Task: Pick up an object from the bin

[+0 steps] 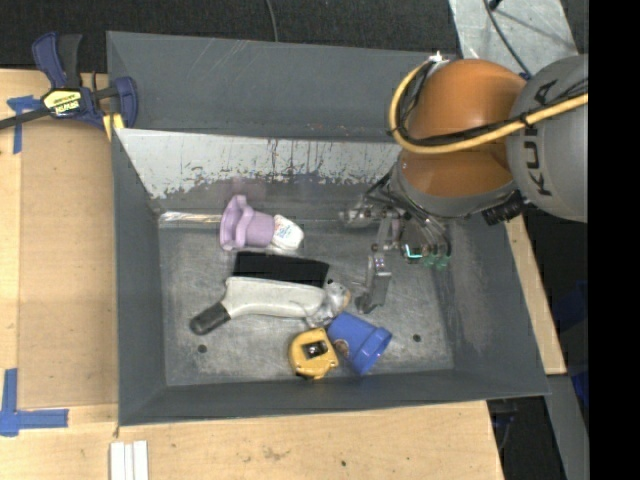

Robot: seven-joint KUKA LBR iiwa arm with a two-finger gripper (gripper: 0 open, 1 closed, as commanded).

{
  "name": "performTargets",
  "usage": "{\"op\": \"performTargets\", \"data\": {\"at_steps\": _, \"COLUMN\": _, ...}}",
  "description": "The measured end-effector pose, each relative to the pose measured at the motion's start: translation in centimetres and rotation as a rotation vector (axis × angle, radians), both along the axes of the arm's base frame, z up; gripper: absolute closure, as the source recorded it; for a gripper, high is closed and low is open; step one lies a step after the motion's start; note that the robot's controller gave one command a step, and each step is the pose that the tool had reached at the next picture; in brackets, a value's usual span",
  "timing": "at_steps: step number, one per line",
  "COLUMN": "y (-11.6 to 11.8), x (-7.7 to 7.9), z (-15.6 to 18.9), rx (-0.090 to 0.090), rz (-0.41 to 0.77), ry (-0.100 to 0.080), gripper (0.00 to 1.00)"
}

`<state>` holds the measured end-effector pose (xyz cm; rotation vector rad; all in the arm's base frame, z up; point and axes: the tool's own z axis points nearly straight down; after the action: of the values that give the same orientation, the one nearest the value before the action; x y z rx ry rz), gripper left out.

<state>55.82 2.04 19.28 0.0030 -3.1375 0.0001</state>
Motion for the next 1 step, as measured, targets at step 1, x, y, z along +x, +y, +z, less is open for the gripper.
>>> {"op": "performTargets", "data": {"at_steps": 1, "y": -0.01, "x": 0.17, "z": 0.37, "rx": 0.000, "rz": -0.001, "ry": -0.008, "gripper": 0.00}}
